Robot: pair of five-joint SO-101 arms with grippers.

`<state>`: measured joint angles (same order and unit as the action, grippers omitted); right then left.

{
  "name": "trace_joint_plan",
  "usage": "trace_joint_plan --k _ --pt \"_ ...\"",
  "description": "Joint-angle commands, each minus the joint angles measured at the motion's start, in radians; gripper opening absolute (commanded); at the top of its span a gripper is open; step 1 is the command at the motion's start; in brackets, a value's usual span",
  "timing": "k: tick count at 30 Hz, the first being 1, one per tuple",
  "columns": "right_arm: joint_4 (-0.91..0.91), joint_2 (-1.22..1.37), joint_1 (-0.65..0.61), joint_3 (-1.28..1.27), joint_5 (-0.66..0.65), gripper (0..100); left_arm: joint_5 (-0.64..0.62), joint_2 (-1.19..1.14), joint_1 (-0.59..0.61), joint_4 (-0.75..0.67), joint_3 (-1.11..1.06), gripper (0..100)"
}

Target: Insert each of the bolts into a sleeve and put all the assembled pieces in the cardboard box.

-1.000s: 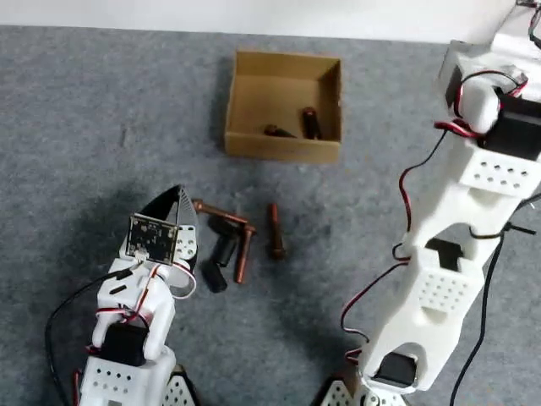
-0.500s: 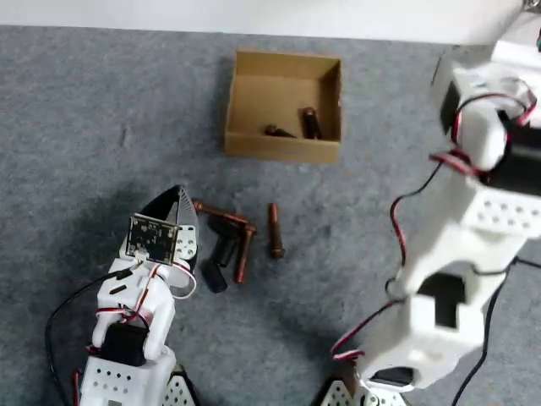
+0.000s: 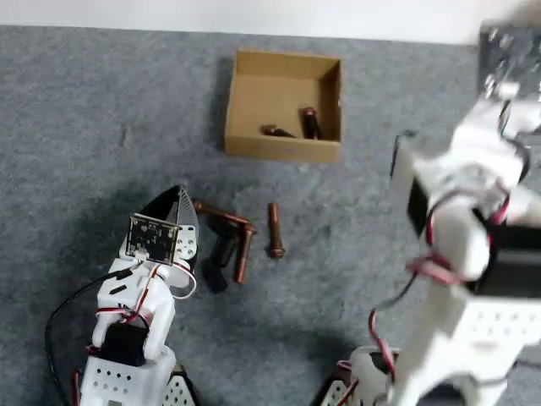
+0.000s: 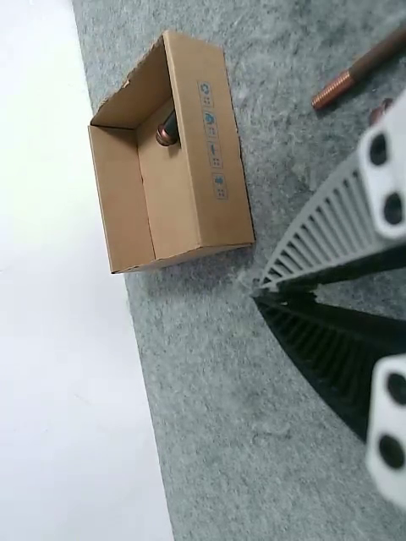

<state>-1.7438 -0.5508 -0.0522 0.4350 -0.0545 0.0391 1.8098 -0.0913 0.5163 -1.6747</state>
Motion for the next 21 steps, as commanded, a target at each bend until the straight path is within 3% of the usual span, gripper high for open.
trace_joint_plan --k 1,15,21 --pt "0.013 -0.179 -0.073 -0.197 0.012 32.1 0.006 0.010 -0.013 -0.020 -0.021 1" --pt "0.363 -0.854 -0.127 -1.145 0.003 32.1 0.006 0.010 -0.013 -0.020 -0.021 1" --pt "0.423 -1.020 -0.127 -1.287 -0.080 32.1 0.006 0.010 -0.015 -0.020 -0.021 1"
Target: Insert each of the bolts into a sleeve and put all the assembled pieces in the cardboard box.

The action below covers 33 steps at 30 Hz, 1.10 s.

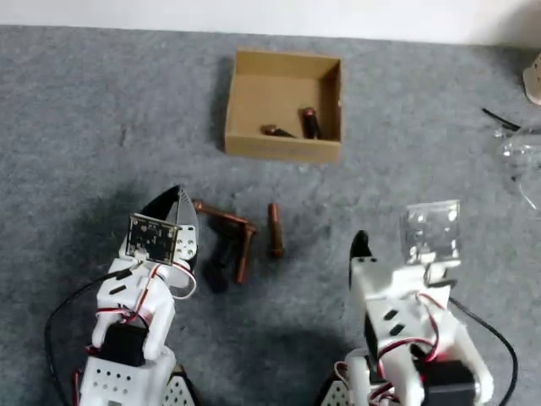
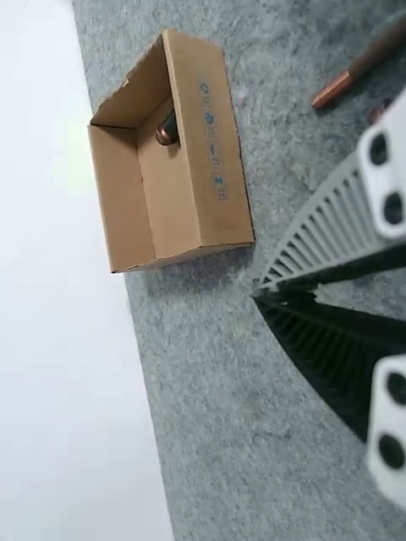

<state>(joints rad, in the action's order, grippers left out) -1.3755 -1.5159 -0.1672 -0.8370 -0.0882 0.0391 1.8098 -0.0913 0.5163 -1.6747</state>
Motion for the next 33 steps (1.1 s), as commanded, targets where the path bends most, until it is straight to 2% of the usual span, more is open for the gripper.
trace_joint_plan --k 1,5,9,15,18,21,26,33 --pt "0.062 -0.068 -0.012 -0.016 -0.055 32.1 0.006 0.010 -0.016 -0.021 -0.021 1" --pt "0.090 -0.085 -0.012 -0.077 -0.075 32.1 0.006 0.010 -0.016 -0.023 -0.021 1" --pt "0.234 -0.082 -0.030 -0.266 -0.068 32.1 0.006 0.010 -0.016 -0.023 -0.021 1" --pt "0.490 -0.087 -0.216 -0.575 -0.063 32.1 0.005 0.010 -0.016 -0.023 -0.021 1" --pt "0.547 -0.082 -0.309 -0.659 0.026 32.1 0.005 0.010 -0.018 -0.023 -0.021 1" --pt "0.549 -0.081 -0.381 -0.648 0.083 32.1 0.005 0.010 -0.016 -0.023 -0.021 1" --pt "0.568 -0.081 -0.504 -0.647 0.052 32.1 0.005 0.012 -0.013 -0.023 -0.021 1" --pt "0.619 -0.079 -0.575 -0.647 0.089 32.0 -0.002 0.015 0.038 -0.023 -0.012 1"
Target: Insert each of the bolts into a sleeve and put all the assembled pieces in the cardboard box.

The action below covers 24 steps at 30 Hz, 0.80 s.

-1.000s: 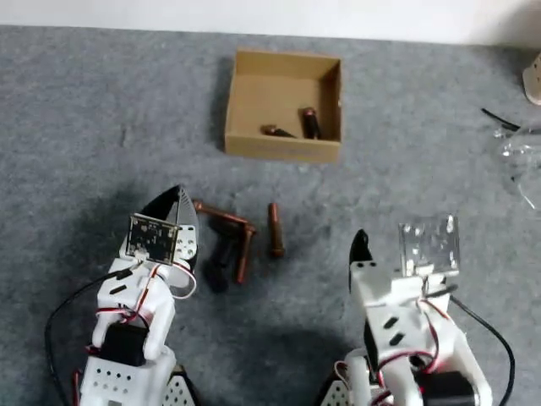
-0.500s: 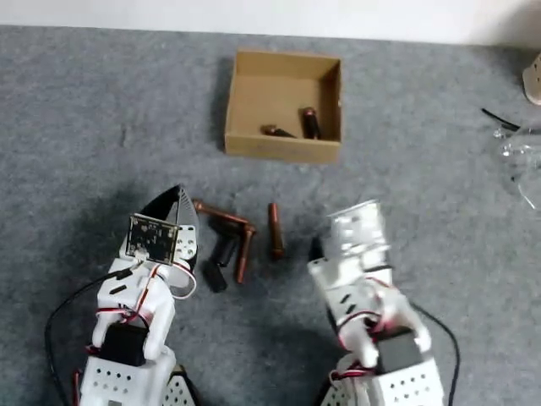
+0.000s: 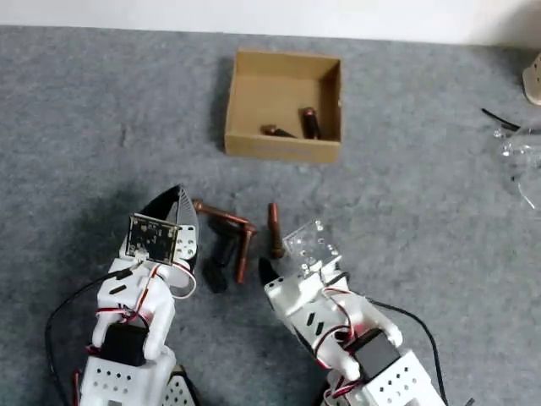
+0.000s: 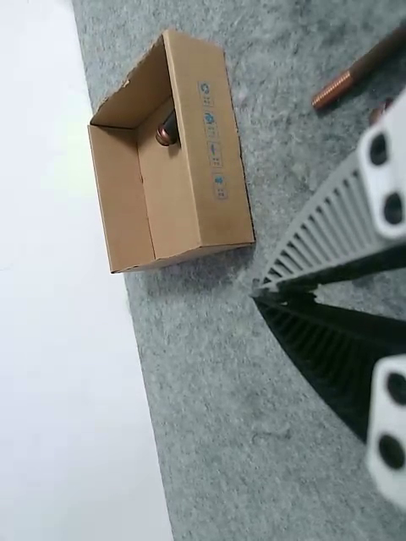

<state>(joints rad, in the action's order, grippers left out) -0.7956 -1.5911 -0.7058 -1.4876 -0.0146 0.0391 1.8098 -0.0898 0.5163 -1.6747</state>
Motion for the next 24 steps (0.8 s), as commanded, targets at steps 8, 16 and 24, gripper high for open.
trace_joint_plan --k 8,16,24 --pt "0.039 0.197 -0.143 0.096 0.014 32.0 -0.063 0.012 0.170 -0.023 0.053 1" --pt "0.114 0.687 -0.263 0.374 0.020 32.0 -0.080 0.013 0.189 -0.020 0.061 1" --pt "0.199 1.036 -0.306 0.513 0.078 32.0 -0.094 0.016 0.255 -0.020 0.091 1"
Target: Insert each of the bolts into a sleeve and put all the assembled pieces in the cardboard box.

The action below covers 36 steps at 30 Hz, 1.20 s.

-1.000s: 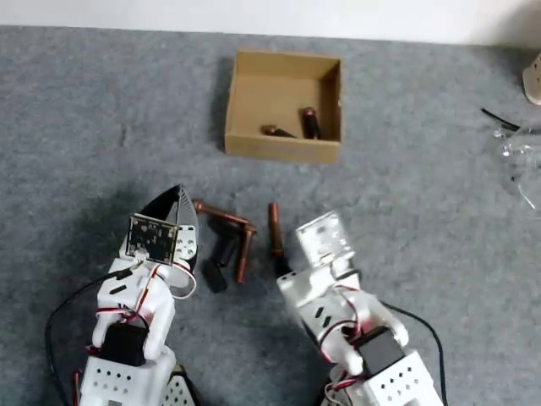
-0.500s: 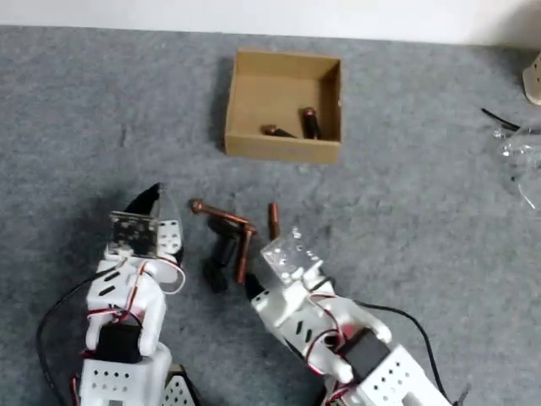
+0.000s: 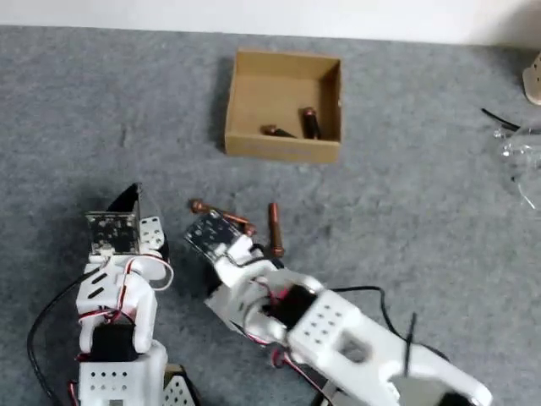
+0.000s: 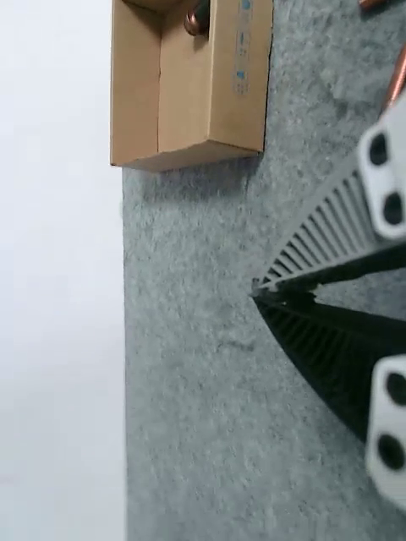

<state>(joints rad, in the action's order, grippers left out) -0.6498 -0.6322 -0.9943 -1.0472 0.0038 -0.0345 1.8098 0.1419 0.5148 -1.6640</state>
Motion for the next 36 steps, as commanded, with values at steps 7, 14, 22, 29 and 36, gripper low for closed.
trace_joint_plan --k 7,14,22,29,36 --pt "0.059 0.226 -0.028 0.188 0.138 32.0 -0.094 0.016 0.094 -0.021 0.087 1" --pt "0.059 0.348 -0.076 0.240 0.250 32.0 -0.094 0.016 0.093 -0.021 0.081 1" --pt "0.059 0.389 -0.088 0.259 0.258 32.0 -0.094 0.016 0.131 -0.023 0.084 1" --pt "0.059 0.381 -0.090 0.260 0.258 32.0 -0.152 0.018 0.186 -0.025 0.087 1" --pt "0.059 0.390 -0.117 0.259 0.258 30.2 -0.153 0.016 0.189 -0.037 0.087 1"
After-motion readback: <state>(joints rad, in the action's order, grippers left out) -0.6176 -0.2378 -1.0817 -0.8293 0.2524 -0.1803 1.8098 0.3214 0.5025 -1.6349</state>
